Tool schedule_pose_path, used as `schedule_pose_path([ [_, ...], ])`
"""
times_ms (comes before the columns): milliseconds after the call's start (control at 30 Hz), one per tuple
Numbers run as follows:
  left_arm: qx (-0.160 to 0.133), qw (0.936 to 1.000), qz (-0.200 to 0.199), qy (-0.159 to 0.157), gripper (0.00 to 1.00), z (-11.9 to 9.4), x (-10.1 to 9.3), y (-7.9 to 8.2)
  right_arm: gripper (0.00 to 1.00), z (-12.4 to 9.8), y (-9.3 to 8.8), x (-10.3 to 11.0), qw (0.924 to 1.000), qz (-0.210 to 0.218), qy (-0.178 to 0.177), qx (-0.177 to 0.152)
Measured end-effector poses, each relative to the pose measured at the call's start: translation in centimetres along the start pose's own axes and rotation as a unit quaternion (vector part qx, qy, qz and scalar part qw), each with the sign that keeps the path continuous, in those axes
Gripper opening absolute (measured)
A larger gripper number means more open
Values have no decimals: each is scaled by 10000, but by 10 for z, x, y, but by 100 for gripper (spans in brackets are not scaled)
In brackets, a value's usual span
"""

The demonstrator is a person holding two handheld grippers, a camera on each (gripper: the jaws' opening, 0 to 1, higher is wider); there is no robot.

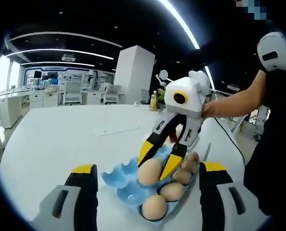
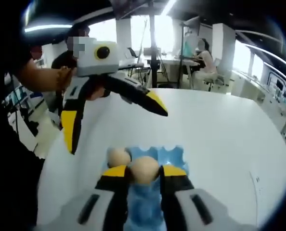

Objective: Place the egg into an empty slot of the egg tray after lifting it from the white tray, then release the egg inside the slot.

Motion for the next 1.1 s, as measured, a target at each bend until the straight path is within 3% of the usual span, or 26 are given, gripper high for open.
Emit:
schedule_pose_path([
  [333, 11, 10000, -27, 8, 88, -1, 1, -3, 25, 17, 7, -1, 10000, 9, 47, -61],
  [1100, 33, 9999, -93, 27, 85, -4, 3, -8, 25, 42, 0, -2, 9993, -136, 164, 311],
])
Point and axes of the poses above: the point that each gripper's makers call its tool centre point, and the gripper's own axes: z roughly forward along the fingers, x roughly to its left, y roughly out of its top, the point moved 7 cm from there along -z, roughly backward along the fingers, and after that the axes turned 5 degrees about z, right-handed, at the moved point
